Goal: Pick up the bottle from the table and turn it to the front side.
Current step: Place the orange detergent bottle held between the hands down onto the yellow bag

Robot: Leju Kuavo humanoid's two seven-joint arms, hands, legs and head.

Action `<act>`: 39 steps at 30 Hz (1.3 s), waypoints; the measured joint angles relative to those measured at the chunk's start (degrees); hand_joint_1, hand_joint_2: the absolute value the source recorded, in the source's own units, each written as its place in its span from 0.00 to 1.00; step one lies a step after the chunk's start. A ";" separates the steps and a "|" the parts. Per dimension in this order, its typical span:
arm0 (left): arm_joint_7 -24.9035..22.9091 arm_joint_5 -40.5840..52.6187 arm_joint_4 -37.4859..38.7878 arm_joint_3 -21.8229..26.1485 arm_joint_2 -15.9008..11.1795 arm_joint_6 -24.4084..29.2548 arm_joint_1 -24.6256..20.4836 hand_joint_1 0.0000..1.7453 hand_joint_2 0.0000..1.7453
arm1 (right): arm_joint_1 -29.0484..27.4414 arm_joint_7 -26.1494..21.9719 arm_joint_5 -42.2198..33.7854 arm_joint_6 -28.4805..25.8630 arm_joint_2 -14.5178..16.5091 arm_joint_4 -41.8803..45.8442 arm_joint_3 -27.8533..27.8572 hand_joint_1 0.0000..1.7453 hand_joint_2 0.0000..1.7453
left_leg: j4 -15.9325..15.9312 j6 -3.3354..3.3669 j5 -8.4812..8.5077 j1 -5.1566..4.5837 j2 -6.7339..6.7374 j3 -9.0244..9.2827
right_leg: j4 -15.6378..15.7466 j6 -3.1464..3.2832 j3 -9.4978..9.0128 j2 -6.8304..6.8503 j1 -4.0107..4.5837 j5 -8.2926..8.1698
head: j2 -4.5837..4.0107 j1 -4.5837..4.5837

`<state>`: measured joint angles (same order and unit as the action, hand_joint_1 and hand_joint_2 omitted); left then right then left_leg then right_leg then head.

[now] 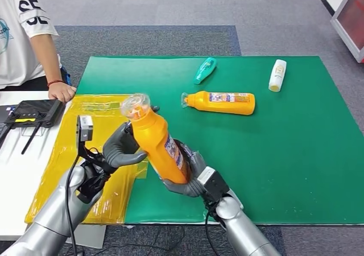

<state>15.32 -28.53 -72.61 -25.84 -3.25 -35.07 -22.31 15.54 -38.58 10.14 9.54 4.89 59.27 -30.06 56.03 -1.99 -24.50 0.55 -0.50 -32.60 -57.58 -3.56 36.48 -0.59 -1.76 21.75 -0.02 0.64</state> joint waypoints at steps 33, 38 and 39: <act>1.99 3.18 3.47 -3.69 -0.19 0.96 -1.17 0.00 1.00 | 2.85 2.11 1.12 0.34 0.60 -4.95 -2.97 1.00 1.00 | 0.00 -0.02 0.02 0.00 0.00 -0.05 | 0.00 0.00 0.03 0.00 0.00 0.00 | 0.00 -0.01; 2.23 4.10 2.25 -3.69 -0.55 1.30 -0.98 0.00 1.00 | 3.14 2.07 1.28 0.40 0.60 -6.44 -2.97 1.00 1.00 | 0.00 -0.03 0.02 0.00 0.00 -0.05 | 0.00 0.00 0.04 0.00 0.00 0.00 | 0.00 -0.01; 2.23 4.15 1.98 -3.69 -0.61 1.31 -0.98 0.00 1.00 | 3.16 2.03 1.29 0.41 0.60 -6.73 -2.97 1.00 1.00 | 0.00 -0.03 0.02 0.00 0.00 -0.05 | 0.00 0.00 0.04 0.00 0.00 0.00 | 0.00 0.00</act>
<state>17.56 -24.38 -70.63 -29.53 -3.85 -33.76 -23.29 18.70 -36.54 11.43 9.96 5.49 52.54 -33.03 56.03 -2.02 -24.48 0.55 -0.50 -32.65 -57.59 -3.56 36.53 -0.59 -1.76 21.75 -0.02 0.64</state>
